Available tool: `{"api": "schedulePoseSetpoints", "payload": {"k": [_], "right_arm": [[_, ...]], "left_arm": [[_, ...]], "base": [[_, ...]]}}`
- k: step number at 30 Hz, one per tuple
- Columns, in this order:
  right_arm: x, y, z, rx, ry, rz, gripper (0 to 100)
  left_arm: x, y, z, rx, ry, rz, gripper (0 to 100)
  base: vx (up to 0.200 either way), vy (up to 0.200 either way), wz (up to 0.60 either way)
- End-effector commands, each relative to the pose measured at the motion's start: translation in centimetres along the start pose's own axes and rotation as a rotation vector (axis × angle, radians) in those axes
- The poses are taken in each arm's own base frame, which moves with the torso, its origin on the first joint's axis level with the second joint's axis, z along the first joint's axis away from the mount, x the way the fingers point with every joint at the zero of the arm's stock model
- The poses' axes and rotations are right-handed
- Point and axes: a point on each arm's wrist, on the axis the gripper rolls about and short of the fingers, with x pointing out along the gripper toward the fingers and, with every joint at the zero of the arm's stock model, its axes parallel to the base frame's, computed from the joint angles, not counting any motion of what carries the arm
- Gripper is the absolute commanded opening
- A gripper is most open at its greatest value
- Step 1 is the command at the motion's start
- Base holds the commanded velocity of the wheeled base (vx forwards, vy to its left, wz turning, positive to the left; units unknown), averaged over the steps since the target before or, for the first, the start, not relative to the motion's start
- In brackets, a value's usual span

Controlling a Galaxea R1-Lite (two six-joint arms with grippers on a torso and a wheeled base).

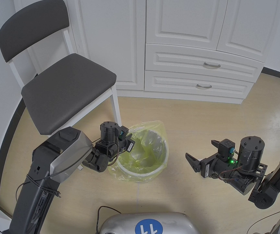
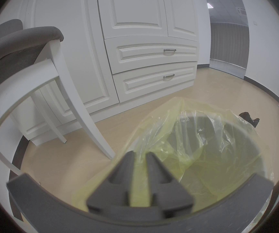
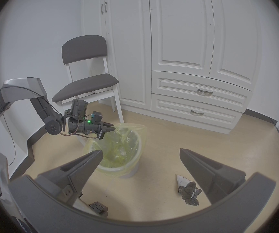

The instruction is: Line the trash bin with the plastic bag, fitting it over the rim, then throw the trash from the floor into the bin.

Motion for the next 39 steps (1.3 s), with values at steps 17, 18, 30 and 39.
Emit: {"api": "schedulePoseSetpoints", "payload": {"k": [17, 18, 30, 39], "right_arm": [[0.0, 0.0, 0.0, 0.0, 0.0, 0.0, 100], [0.0, 0.0, 0.0, 0.0, 0.0, 0.0, 100], [0.1, 0.0, -0.1, 0.001, 0.004, -0.001, 100], [0.3, 0.1, -0.2, 0.005, 0.006, 0.0, 100]], "left_arm": [[2.8, 2.9, 4.0, -0.203, -0.164, 0.12, 0], [2.9, 2.9, 4.1, -0.216, -0.168, 0.118, 0], [3.8, 4.1, 2.8, -0.257, -0.147, 0.128, 0], [2.7, 4.3, 4.0, -0.287, -0.133, 0.118, 100]], "base": [[0.0, 0.0, 0.0], [0.0, 0.0, 0.0], [0.0, 0.0, 0.0], [0.0, 0.0, 0.0]]}}
